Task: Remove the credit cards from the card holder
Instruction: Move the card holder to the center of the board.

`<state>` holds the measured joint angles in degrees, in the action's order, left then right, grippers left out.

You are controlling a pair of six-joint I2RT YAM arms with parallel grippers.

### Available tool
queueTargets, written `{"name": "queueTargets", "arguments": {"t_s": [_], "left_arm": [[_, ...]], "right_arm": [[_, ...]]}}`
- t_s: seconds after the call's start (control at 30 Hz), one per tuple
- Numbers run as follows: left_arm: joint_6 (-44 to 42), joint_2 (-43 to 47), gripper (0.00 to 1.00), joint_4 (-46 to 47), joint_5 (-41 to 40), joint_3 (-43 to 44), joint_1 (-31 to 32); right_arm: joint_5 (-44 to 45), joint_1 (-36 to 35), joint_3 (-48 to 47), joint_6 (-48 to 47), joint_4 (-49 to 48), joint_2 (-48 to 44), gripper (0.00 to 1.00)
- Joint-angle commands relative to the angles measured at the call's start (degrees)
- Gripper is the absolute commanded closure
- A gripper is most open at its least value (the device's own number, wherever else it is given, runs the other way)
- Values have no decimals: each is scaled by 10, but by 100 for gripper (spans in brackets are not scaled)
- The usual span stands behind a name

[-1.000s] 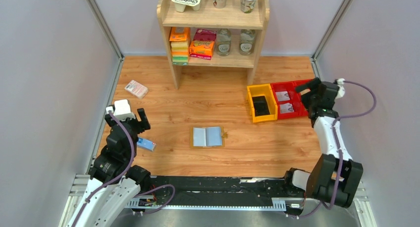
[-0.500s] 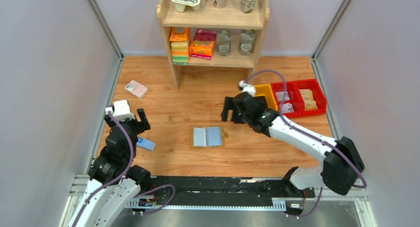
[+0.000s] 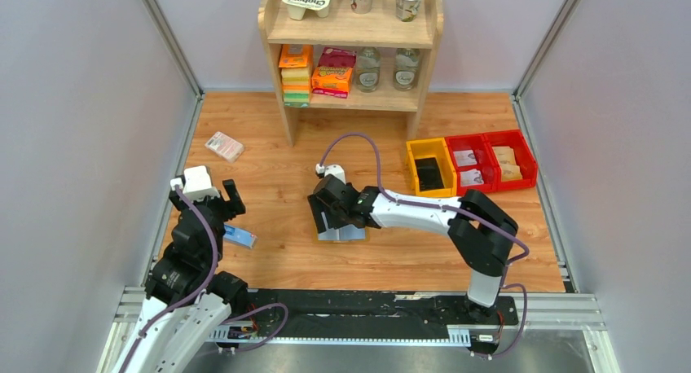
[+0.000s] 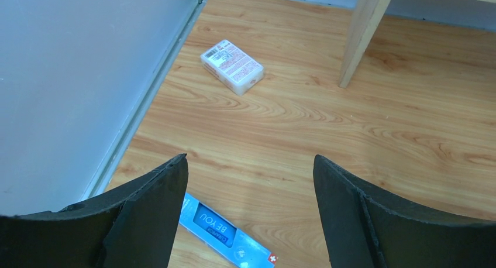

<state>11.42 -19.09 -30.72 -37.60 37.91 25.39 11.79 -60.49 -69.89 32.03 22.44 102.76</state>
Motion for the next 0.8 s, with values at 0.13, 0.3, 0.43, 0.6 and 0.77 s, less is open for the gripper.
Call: {"name": "queueTargets", "arguments": {"t_s": [0.13, 0.3, 0.43, 0.6, 0.77], "left_arm": [[2, 5, 15, 7, -3, 8, -3], [1, 4, 15, 7, -1, 8, -3], [1, 3, 15, 7, -1, 8, -3], [1, 2, 15, 7, 0, 7, -3], [0, 1, 15, 7, 1, 7, -3]], "right_arm": [[-34, -20, -47, -7, 12, 53, 24], [-24, -24, -55, -10, 33, 84, 24], [-5, -22, -43, -14, 45, 96, 31], [-28, -15, -9, -31, 5, 76, 56], [-39, 2, 14, -49, -16, 64, 73]]}}
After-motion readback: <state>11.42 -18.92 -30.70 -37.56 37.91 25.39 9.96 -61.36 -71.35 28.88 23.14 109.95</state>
